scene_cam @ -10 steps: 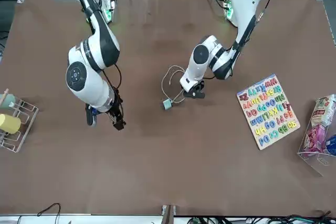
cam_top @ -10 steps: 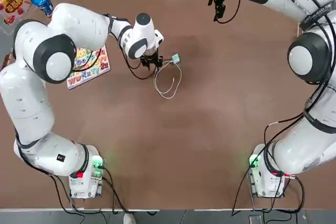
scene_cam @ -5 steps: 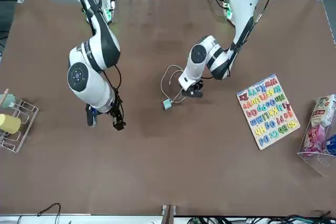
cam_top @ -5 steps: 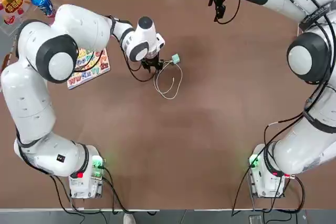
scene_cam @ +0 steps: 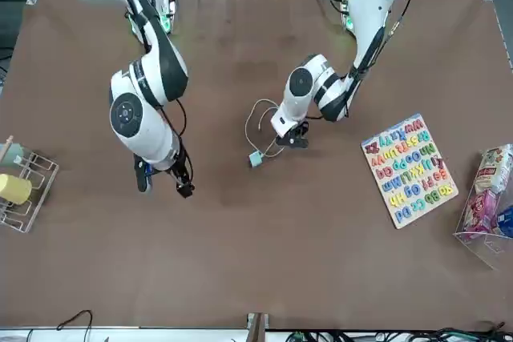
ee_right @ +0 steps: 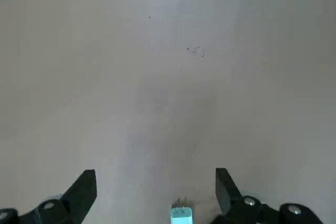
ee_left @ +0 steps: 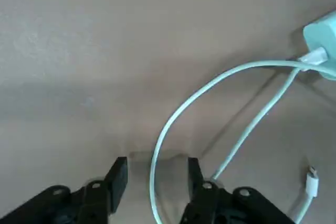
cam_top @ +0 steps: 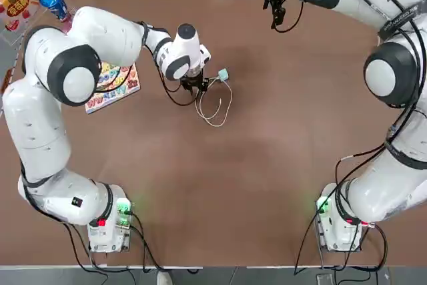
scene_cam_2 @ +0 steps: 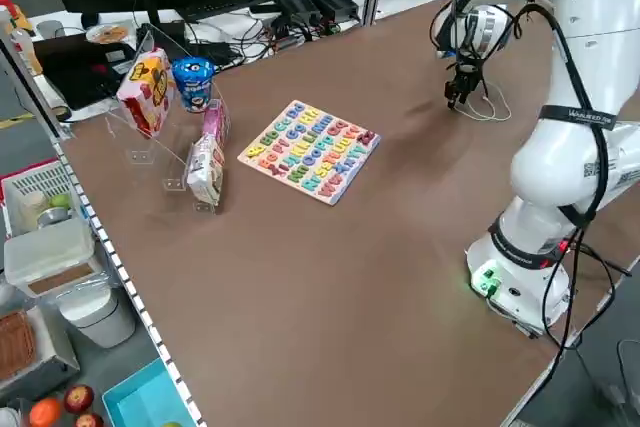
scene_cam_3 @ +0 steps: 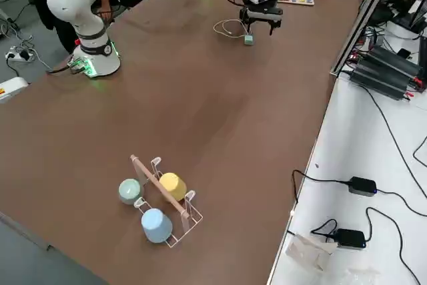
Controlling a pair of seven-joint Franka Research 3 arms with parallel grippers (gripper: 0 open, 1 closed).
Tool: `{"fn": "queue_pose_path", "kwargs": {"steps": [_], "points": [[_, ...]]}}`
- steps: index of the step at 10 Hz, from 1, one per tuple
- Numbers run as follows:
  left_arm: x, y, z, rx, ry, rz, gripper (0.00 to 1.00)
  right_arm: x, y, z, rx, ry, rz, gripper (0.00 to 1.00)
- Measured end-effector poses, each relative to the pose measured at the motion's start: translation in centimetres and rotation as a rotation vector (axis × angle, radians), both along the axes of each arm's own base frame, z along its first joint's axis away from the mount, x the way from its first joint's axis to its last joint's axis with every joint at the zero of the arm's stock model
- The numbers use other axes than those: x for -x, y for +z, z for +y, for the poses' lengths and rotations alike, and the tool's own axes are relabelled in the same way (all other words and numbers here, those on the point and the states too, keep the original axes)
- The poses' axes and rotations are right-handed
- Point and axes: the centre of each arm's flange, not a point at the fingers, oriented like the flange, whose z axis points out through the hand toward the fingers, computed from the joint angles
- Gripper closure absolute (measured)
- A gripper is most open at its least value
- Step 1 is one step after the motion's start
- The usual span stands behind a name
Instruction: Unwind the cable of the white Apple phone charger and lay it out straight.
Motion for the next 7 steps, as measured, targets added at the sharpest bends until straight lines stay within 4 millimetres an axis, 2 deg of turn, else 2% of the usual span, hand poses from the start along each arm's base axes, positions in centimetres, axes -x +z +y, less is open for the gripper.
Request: {"fn": "queue_pose_path", "kwargs": {"steps": [3,7], "points": [[0.7,-0.1,-0.5,-0.006,0.005,0.004,0.48,0.2,-0.2,0.3,0.015,0.016,0.002,0.00],[1.3,-0.7,-0.3,-0.020,0.012,0.016,0.51,1.2,-1.1,1.9,0.055,0.062,0.012,0.00]]}}
